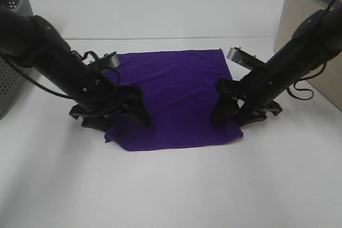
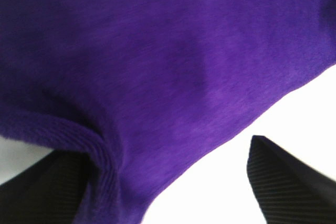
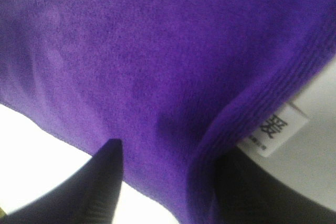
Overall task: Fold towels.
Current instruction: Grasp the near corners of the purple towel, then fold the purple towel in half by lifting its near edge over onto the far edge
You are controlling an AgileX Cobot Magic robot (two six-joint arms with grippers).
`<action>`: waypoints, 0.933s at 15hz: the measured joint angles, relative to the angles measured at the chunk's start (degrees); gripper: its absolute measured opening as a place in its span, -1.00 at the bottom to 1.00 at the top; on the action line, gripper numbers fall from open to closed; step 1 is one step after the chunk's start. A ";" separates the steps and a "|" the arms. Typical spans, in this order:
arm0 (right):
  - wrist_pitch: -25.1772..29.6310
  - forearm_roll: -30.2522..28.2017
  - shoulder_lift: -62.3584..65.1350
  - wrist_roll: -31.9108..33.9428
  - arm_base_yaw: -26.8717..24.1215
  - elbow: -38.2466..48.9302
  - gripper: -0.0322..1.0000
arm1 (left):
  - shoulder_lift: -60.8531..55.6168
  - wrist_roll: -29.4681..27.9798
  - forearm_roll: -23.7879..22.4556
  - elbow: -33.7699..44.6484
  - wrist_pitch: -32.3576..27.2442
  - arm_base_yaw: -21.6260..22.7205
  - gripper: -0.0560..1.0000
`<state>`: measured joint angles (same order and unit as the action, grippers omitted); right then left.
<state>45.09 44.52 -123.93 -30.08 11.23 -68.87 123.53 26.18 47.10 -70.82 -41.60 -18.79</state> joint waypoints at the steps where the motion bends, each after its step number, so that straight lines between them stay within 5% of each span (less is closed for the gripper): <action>1: 0.00 -3.32 -0.34 3.04 1.72 -1.43 -0.28 | 1.83 -6.99 -4.98 -3.44 -0.57 -2.75 0.12; 3: 0.11 -5.96 -0.86 5.79 2.23 -2.35 -0.82 | 2.46 -9.28 -8.19 -3.78 -0.34 -3.27 -0.61; 4: 0.34 -6.13 -0.86 6.02 2.29 -2.46 -0.89 | 2.46 -9.40 -8.94 -3.78 -0.29 -3.32 -0.82; 7: 2.86 -6.59 -0.86 6.02 2.29 -2.58 -0.89 | 2.12 -9.28 -12.09 -3.78 -1.95 -3.38 -0.88; 10: 4.47 -7.85 2.06 5.96 2.52 0.63 -0.89 | -0.86 -10.66 -21.14 -3.27 -4.81 -3.50 -0.88; 14: 7.85 -6.02 14.50 6.93 2.98 6.65 -0.89 | -10.66 -13.75 -25.04 -3.09 -10.20 -3.84 -0.88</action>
<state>52.94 38.50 -109.43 -23.15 14.21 -62.22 112.87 12.43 22.06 -73.91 -51.80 -22.63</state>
